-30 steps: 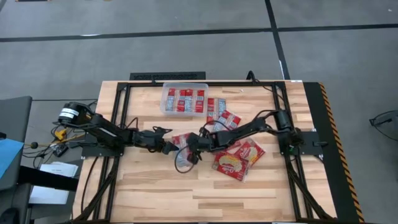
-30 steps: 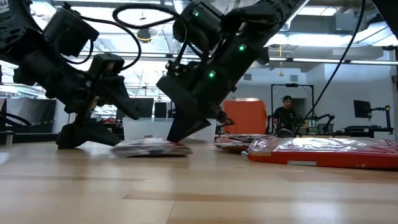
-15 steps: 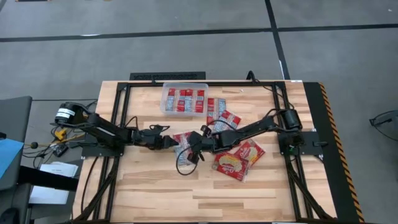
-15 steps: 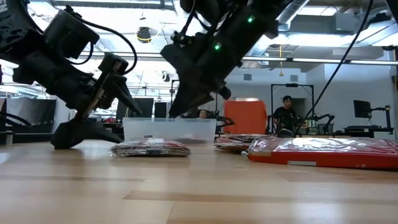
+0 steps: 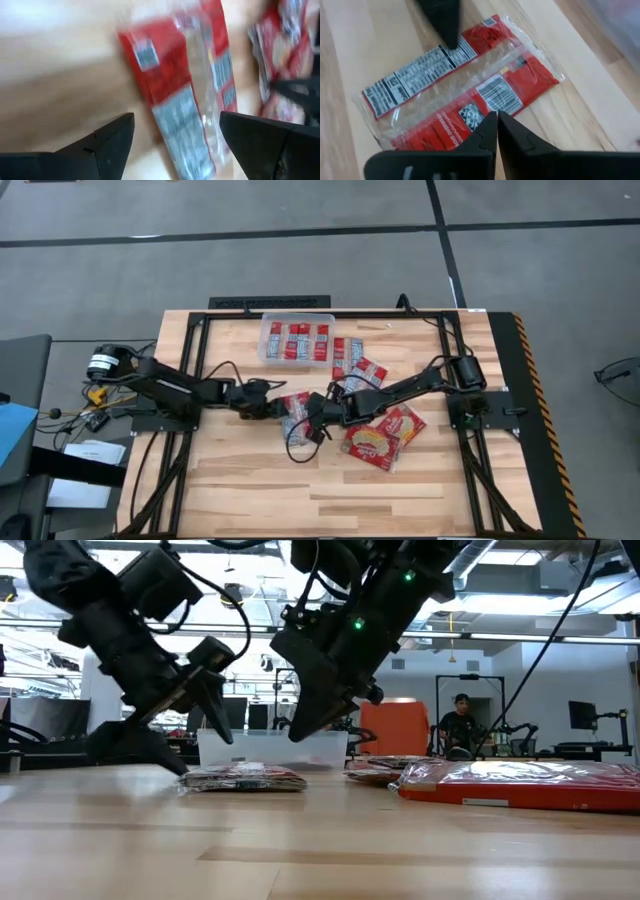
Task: Sort popcorn bags into baskets
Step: Put the red popcorn bag into the transparent bin
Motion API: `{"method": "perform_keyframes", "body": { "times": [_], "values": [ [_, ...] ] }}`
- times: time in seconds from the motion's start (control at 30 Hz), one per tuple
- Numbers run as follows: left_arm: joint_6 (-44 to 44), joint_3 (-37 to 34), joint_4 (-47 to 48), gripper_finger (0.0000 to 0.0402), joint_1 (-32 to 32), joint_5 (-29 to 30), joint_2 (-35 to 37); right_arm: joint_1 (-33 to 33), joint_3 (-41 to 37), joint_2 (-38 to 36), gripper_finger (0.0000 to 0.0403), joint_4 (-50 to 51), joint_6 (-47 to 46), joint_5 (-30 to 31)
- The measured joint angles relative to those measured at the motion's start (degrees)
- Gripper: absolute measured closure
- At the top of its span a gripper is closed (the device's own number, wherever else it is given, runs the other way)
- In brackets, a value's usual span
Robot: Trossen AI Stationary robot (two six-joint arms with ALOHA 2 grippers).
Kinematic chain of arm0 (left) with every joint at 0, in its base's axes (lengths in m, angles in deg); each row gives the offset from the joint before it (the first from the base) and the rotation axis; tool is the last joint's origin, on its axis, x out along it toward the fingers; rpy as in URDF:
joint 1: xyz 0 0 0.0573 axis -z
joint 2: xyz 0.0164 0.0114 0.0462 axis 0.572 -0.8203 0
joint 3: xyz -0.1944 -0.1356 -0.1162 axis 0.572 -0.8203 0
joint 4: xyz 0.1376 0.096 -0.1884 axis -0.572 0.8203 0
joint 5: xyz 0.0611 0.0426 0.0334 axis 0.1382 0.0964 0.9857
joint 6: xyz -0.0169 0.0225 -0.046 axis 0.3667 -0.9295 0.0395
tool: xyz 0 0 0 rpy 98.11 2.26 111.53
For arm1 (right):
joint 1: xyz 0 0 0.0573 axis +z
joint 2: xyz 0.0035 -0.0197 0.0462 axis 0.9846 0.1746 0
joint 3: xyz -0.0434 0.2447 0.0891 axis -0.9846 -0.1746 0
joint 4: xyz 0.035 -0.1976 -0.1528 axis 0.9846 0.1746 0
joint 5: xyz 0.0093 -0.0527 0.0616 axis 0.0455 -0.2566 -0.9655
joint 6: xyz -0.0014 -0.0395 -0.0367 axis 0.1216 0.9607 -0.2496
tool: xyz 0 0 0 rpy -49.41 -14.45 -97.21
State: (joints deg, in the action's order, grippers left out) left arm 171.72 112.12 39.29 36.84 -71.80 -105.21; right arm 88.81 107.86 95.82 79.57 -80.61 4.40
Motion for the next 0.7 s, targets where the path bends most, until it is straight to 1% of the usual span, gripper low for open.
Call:
{"method": "perform_keyframes", "body": {
  "times": [0.1, 0.23, 0.43, 0.53, 0.6, 0.67, 0.7],
  "values": [
    [0.22, 0.08, 0.99, 0.0116, 0.04, 0.86, 0.04, 0.0, -0.3, 0.0, 0.0379, -1.28, 0.26, 0.02],
    [0.61, 0.08, 0.52, 0.0116, 0.02, 1.73, 0.04, 0.0, -4.28, 0.04, 0.0386, -6.28, -0.96, -0.41],
    [0.83, 0.08, 0.45, 0.0116, 0.02, 2.6, 0.09, -0.06, -6.87, 0.04, 0.0377, -8.56, -1.29, -0.56],
    [0.83, 0.1, 0.18, 0.0116, 0.02, 2.74, 0.11, -0.35, -7.25, 0.17, 0.0377, -11.62, -1.55, -0.95],
    [0.83, 0.12, -0.03, 0.0116, 0.02, 2.75, 0.11, -0.35, -7.18, 2.27, 0.0381, -14.58, -1.71, -1.14],
    [0.87, 0.13, -0.5, 0.0116, 0.02, 2.78, 0.14, -0.37, -7.24, 3.56, 0.0386, -15.14, -1.69, -1.98],
    [0.99, 0.17, -0.47, 0.0116, 0.02, 2.85, 0.15, -0.43, -6.17, 4.5, 0.0388, -16.34, -1.69, -3.01]
  ]
}}
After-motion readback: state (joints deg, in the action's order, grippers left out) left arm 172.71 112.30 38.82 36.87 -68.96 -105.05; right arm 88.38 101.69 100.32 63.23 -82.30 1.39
